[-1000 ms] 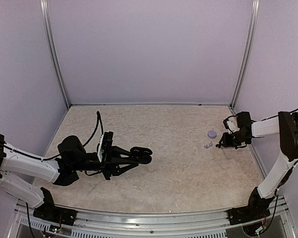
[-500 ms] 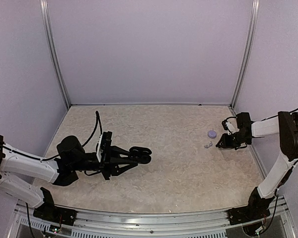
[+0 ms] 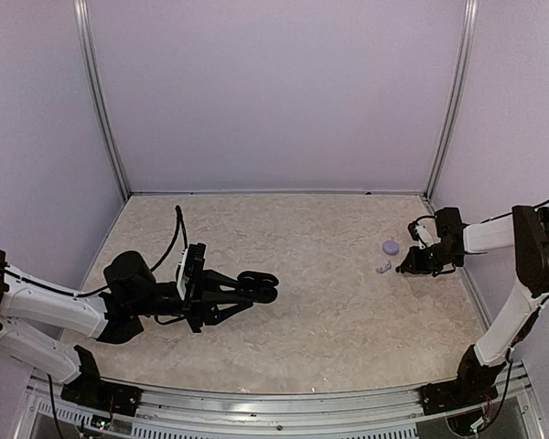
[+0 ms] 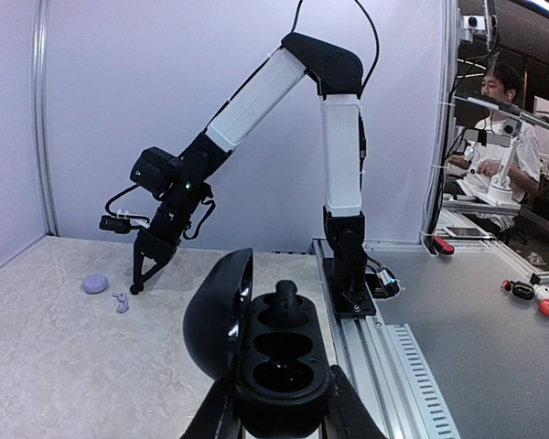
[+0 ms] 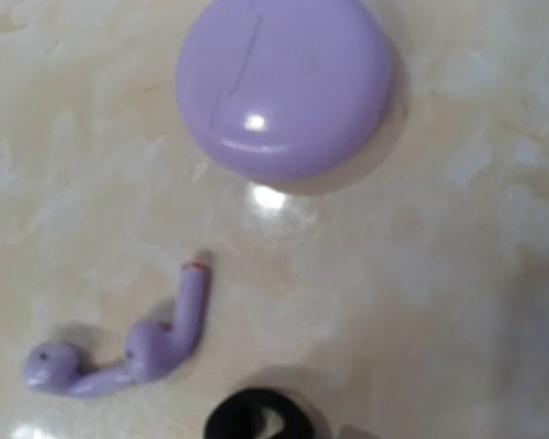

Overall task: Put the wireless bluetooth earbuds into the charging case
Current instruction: Adjust the left earbud at the center of the board.

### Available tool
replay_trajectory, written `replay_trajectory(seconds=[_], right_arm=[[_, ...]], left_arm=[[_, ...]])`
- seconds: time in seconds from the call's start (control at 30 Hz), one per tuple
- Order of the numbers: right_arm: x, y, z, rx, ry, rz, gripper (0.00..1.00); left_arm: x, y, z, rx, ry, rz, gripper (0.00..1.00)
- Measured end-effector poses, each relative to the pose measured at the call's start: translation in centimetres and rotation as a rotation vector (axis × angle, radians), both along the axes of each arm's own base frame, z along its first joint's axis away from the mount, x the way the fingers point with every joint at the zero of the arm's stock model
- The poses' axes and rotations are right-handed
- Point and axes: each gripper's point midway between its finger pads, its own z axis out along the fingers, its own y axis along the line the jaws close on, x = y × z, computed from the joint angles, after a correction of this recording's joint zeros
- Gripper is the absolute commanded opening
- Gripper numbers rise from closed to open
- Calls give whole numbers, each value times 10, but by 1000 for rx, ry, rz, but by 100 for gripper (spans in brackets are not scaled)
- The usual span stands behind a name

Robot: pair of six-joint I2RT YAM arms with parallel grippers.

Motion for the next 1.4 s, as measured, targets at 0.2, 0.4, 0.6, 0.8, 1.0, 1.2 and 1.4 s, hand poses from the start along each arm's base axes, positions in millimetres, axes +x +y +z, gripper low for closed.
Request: replay_trajectory(seconds=[0.2,0.4,0.6,0.8,1.0,1.2,1.4], right_arm=[[-20,28,6,57,18,33,21],[-45,67,28,158,9,103,32],[-39,66,65,150,-96,86,32],[-25,63,74,90,-139,89,30],[-26,70,46,25,-63,124,31],[-32,74,24,-12,-5,138,30],[-28,70,10,-47,23,125,30]], left_arm=[[0,0,0,-1,0,0,9],[-1,0,-1,0,0,-5,9],[-1,-1,-1,1,1,-7,9],[-1,-1,-1,1,1,-7,9],[-1,-1,-1,1,0,-7,9],[-1,-1,-1,1,0,-7,9],[-1,-1,-2,2,1,-7,9]])
